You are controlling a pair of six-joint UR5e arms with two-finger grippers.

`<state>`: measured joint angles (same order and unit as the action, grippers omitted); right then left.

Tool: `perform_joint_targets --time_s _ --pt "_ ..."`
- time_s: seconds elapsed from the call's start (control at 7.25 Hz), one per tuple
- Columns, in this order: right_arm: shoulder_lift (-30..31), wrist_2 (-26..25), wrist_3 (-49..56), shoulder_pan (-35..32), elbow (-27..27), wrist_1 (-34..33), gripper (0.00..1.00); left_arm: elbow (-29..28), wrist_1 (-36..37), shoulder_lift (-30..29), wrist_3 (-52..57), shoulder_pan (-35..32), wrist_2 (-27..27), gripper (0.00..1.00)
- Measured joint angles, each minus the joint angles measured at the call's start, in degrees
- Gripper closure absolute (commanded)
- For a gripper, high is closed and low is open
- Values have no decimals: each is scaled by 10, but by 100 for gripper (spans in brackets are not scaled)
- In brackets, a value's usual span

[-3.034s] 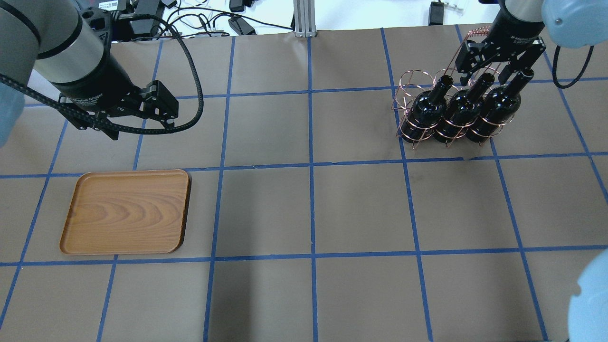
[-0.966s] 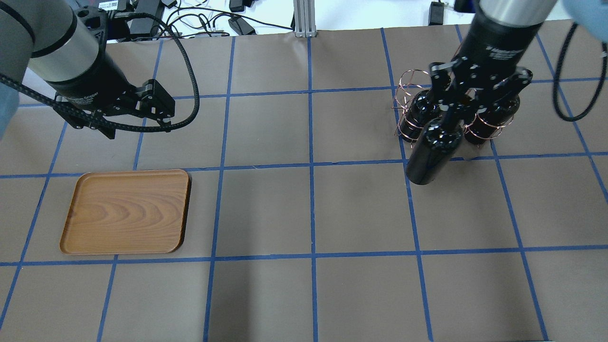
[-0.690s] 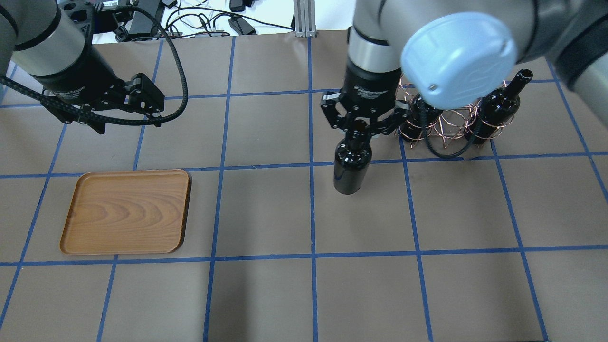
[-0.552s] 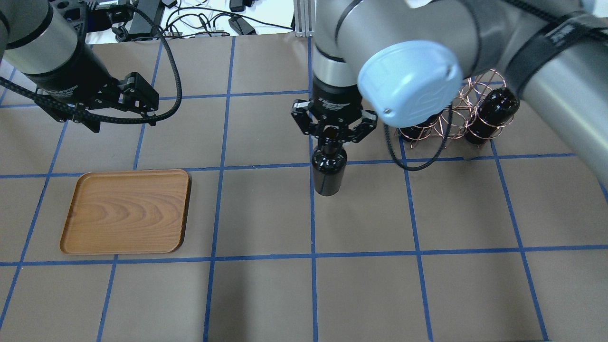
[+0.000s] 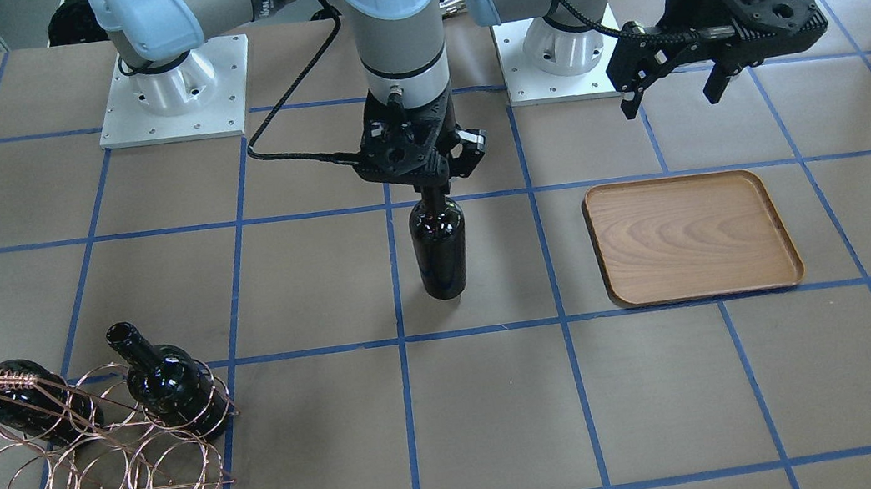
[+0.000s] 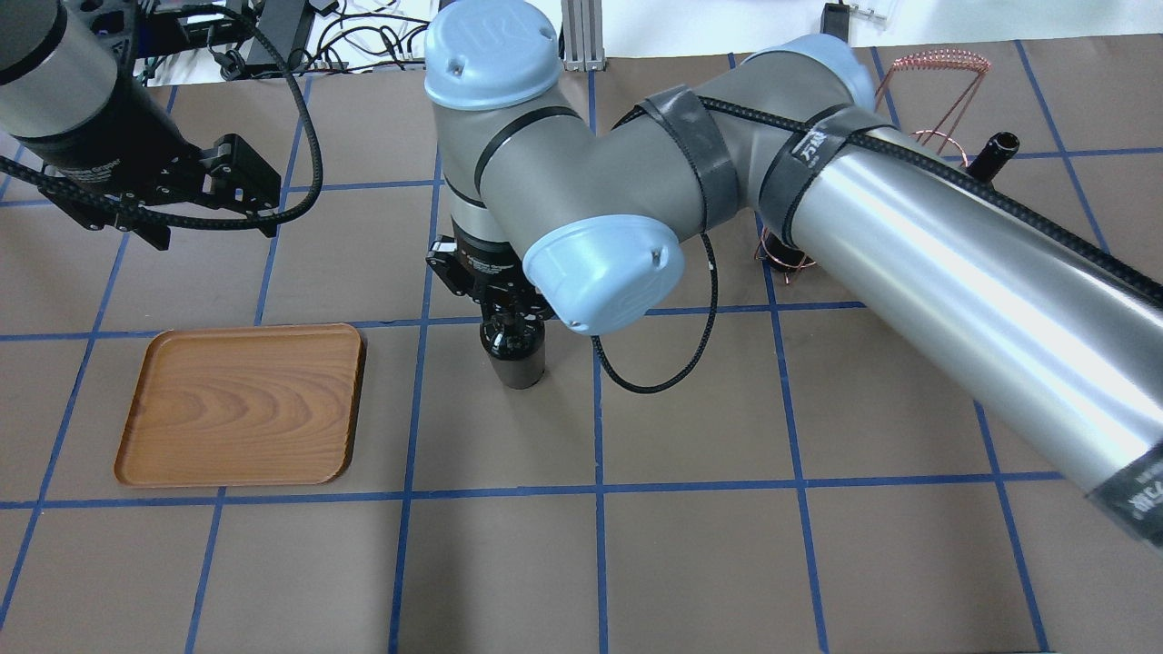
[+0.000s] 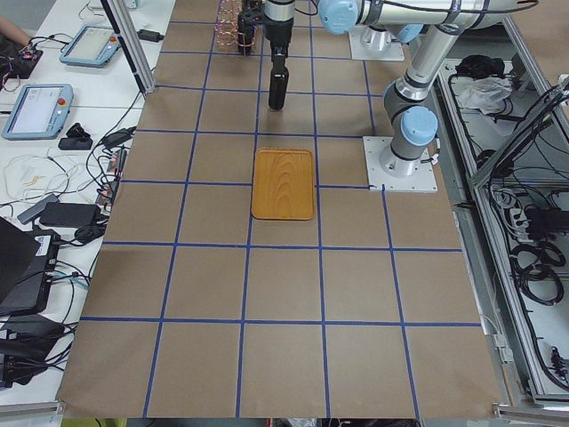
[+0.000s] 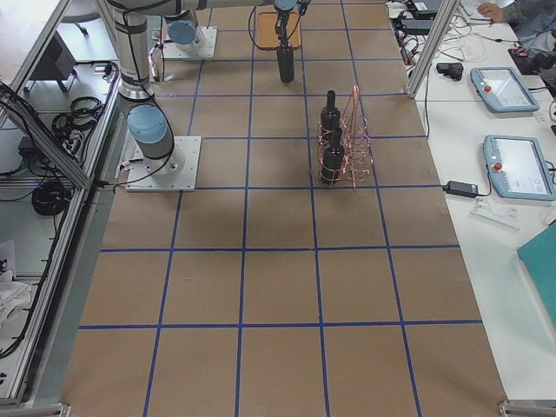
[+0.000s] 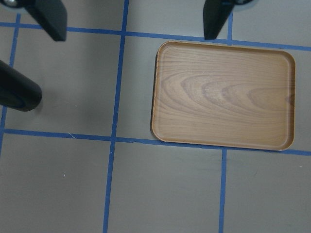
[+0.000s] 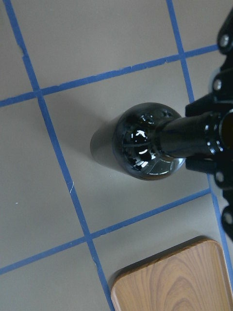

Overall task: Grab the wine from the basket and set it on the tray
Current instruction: 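Carry the bottle with the right gripper toward the tray and set it upright, then open the right gripper and withdraw it back above the rack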

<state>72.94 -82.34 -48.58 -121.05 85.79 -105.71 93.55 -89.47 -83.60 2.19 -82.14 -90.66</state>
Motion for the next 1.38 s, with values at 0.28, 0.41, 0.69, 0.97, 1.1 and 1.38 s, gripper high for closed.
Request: perform_joint_targets --time_s 0.28,0.41,0.69,0.97,1.1,1.38 --pt "-7 3 -9 -6 -1 -11 0 0 0 0 0 1 0 0" --pt "-5 2 -8 -2 -6 -12 0 0 0 0 0 2 0 0" --pt "12 1 31 41 -25 -1 0 0 0 0 0 2 0 0" --pt "43 0 127 99 -30 39 0 0 0 0 0 2 1 0" --pt "57 -9 180 120 -29 56 0 1 0 0 0 2 2 0" --pt "83 -45 291 162 -29 78 0 1 2 -2 -2 -1 5 0"
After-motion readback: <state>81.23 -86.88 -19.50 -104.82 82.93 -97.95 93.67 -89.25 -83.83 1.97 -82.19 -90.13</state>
